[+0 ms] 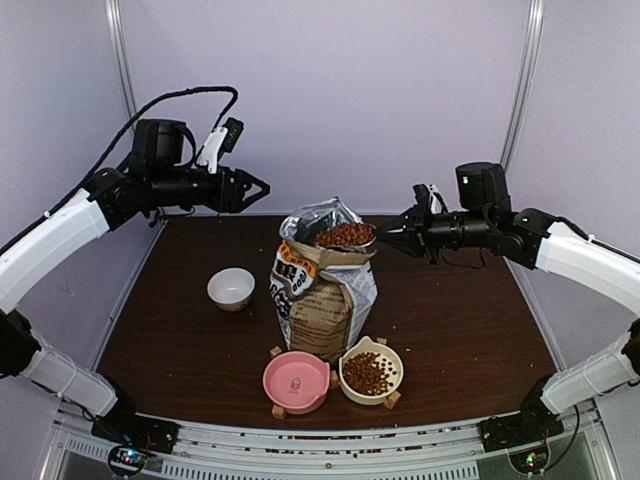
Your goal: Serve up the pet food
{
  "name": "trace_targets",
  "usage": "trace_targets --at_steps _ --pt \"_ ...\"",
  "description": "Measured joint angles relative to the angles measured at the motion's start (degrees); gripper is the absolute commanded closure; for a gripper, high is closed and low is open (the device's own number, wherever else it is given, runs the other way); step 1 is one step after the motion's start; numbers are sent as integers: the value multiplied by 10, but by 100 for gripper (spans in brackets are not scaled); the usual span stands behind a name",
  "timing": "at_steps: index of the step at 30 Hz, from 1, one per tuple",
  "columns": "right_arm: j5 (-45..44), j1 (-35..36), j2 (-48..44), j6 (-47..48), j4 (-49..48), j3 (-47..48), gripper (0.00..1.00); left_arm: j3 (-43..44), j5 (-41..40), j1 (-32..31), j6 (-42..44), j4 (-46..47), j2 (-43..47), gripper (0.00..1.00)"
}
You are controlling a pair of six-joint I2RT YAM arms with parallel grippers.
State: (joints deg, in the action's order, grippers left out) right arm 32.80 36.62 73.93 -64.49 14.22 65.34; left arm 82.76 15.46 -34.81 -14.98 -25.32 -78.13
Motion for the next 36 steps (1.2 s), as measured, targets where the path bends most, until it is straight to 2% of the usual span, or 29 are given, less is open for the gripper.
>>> trace_targets --at_steps 16,36 --pt "12 0 -3 -43 -39 -2 100 -4 1 0 0 0 5 41" --pt "47 12 -63 -109 -131 -44 100 -6 0 3 0 0 6 41"
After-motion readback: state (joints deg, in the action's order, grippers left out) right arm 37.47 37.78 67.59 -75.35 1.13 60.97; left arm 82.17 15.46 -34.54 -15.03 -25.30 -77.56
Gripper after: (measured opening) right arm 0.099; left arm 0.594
